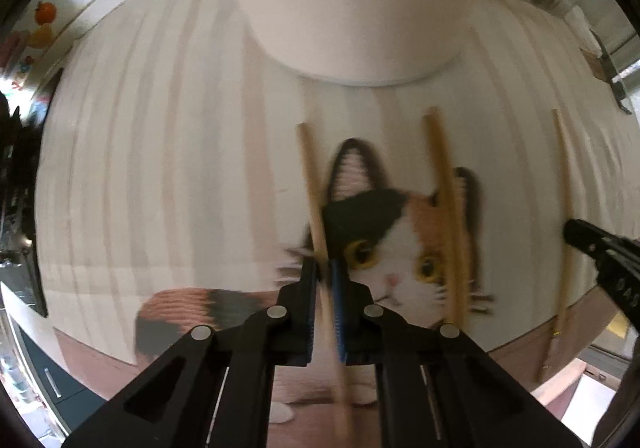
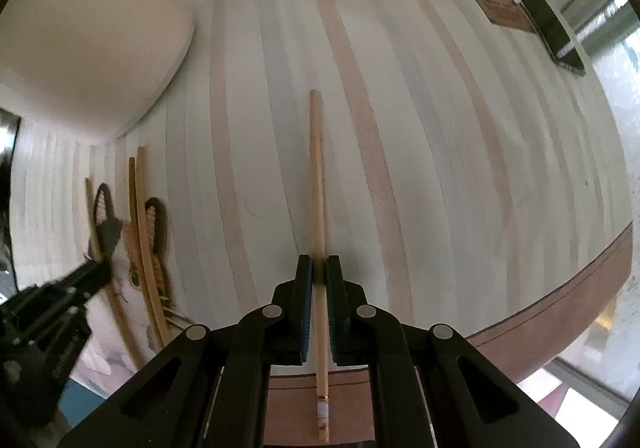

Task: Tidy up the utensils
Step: 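Return the left tool to grasp a chopstick while the right tool grasps another, then lift both held chopsticks and carry them above the pink holder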

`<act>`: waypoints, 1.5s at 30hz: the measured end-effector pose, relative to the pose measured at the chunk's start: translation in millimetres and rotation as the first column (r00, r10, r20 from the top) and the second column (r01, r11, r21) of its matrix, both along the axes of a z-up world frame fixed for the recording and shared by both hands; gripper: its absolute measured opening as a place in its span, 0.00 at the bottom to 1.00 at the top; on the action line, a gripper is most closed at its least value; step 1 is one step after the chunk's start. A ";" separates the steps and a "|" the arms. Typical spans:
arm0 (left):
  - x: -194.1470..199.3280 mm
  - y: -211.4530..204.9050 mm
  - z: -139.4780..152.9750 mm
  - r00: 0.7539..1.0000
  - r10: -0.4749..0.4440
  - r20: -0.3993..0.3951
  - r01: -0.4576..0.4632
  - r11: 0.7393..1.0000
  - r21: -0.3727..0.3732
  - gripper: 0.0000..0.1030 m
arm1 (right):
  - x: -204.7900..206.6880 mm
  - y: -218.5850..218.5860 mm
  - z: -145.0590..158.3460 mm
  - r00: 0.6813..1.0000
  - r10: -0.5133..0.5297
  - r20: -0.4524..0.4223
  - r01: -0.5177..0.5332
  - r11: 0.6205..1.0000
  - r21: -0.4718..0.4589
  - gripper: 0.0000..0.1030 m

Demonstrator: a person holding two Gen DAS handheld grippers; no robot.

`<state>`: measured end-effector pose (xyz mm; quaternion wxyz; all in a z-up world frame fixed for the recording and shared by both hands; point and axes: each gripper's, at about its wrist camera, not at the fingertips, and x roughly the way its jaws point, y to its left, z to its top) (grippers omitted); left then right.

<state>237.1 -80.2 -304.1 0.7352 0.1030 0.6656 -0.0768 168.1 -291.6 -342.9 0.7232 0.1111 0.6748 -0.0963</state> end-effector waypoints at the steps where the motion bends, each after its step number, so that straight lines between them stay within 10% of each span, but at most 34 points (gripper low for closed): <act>1: -0.7 4.0 0.8 1.000 0.004 0.001 -0.004 1.000 0.003 0.04 | 5.1 16.6 2.4 1.000 0.006 -0.001 -0.006 1.000 -0.007 0.07; 31: 14.3 37.0 -5.2 0.999 0.027 -0.030 -0.027 0.999 0.017 0.05 | 35.4 86.0 -15.0 0.991 0.112 -0.071 -0.112 0.994 0.006 0.11; 45: -4.5 25.4 17.1 0.995 0.002 0.096 -0.005 1.000 0.029 0.04 | 22.5 115.0 -6.4 0.993 0.116 -0.025 -0.117 0.993 -0.021 0.07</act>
